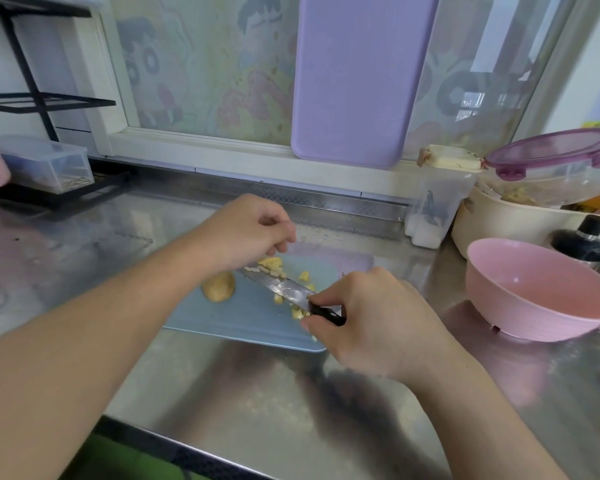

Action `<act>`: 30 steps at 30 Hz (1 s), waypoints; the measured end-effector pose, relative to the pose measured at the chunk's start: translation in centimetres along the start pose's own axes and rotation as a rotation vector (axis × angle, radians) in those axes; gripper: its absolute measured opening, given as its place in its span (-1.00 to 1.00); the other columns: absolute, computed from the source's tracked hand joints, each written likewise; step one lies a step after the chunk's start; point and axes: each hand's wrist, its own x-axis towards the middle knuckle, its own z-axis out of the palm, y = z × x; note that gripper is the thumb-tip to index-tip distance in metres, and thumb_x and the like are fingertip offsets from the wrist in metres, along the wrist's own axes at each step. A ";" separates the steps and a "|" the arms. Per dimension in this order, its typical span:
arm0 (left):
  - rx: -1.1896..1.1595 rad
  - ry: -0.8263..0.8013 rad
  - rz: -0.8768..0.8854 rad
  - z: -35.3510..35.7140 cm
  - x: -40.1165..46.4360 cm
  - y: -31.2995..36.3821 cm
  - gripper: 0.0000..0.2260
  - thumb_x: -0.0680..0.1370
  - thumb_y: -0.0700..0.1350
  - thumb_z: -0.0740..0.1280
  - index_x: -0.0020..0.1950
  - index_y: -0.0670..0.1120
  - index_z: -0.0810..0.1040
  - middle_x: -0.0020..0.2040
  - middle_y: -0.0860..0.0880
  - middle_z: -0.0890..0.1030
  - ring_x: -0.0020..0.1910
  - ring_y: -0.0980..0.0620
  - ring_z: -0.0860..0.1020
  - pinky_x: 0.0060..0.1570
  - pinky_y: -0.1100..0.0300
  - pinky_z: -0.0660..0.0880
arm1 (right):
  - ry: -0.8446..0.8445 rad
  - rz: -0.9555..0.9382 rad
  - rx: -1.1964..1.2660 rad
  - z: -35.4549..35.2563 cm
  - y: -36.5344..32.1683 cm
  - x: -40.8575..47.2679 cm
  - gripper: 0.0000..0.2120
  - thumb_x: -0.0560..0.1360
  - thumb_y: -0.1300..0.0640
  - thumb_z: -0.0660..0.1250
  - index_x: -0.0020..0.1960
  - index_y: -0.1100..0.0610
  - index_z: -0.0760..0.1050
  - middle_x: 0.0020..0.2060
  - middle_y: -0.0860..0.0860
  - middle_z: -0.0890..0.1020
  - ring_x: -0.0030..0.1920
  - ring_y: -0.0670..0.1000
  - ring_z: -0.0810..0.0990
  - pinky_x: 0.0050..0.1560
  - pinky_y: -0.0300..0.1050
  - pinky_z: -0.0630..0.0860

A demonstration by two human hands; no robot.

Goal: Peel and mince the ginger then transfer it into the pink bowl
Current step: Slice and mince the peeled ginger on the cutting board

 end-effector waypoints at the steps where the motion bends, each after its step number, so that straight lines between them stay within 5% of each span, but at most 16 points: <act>1: 0.015 -0.006 -0.022 -0.7 0.0 -0.2 -0.77 0.65 -0.07 0.35 -0.16 -0.02 0.71 -0.27 0.05 0.72 -0.32 0.16 0.62 -0.18 0.19 0.51 | -0.005 -0.001 0.001 -0.1 -0.1 0.0 -0.70 0.53 -0.22 0.30 -0.23 -0.04 0.54 -0.47 0.00 0.45 -0.36 -0.02 0.41 -0.30 -0.07 0.46; 6: 0.216 -0.217 -0.097 -1.3 -0.7 -1.3 -0.68 0.64 0.05 0.33 -0.27 0.03 0.71 -0.29 0.11 0.70 -0.25 0.14 0.65 -0.03 0.10 0.57 | -0.044 -0.002 0.011 -0.4 -0.3 -0.2 -0.69 0.54 -0.22 0.30 -0.31 -0.10 0.45 -0.48 -0.03 0.43 -0.36 -0.03 0.41 -0.30 -0.08 0.43; 12: 0.376 -0.317 -0.071 0.4 -0.9 -0.9 -0.77 0.66 0.09 0.29 -0.02 0.14 0.75 -0.03 0.15 0.71 0.03 0.12 0.62 0.12 0.12 0.52 | -0.081 -0.055 0.017 -0.6 -0.4 -0.3 -0.76 0.55 -0.23 0.30 -0.12 -0.12 0.62 -0.49 -0.05 0.44 -0.39 -0.03 0.40 -0.35 -0.11 0.38; 19: 0.154 0.014 -0.014 -1.0 -0.7 -0.8 -0.77 0.58 -0.02 0.36 -0.26 0.02 0.68 -0.27 0.11 0.70 -0.19 0.07 0.67 0.00 0.04 0.60 | -0.039 -0.059 0.057 -0.4 -0.1 -0.3 -0.75 0.55 -0.21 0.29 -0.02 -0.13 0.68 -0.43 -0.02 0.50 -0.35 -0.05 0.42 -0.31 -0.09 0.46; 23: 0.160 -0.107 -0.083 -0.9 -1.1 -1.2 -0.65 0.64 -0.01 0.33 -0.29 -0.07 0.70 -0.30 0.04 0.72 -0.29 0.12 0.69 -0.14 0.18 0.56 | -0.043 -0.058 0.082 -0.4 -0.1 -0.4 -0.75 0.54 -0.23 0.30 0.01 -0.15 0.69 -0.45 -0.04 0.46 -0.36 -0.05 0.40 -0.31 -0.10 0.41; 26: 0.057 -0.192 -0.090 -0.2 -1.1 -1.9 -0.78 0.64 -0.13 0.36 -0.13 -0.09 0.74 -0.18 0.01 0.76 -0.11 0.06 0.74 0.03 0.11 0.66 | -0.051 -0.061 0.068 -0.4 -0.2 -0.4 -0.76 0.54 -0.22 0.31 -0.15 -0.10 0.61 -0.50 -0.05 0.39 -0.39 -0.02 0.38 -0.35 -0.09 0.33; 30: -0.084 -0.158 -0.054 -0.3 -1.0 -2.3 -0.70 0.57 -0.49 0.30 0.01 -0.14 0.70 -0.03 -0.09 0.76 0.03 -0.01 0.73 0.04 0.27 0.63 | -0.041 -0.047 0.084 -0.4 -0.1 -0.3 -0.76 0.54 -0.22 0.31 0.02 -0.17 0.69 -0.49 -0.05 0.43 -0.37 -0.05 0.41 -0.35 -0.12 0.35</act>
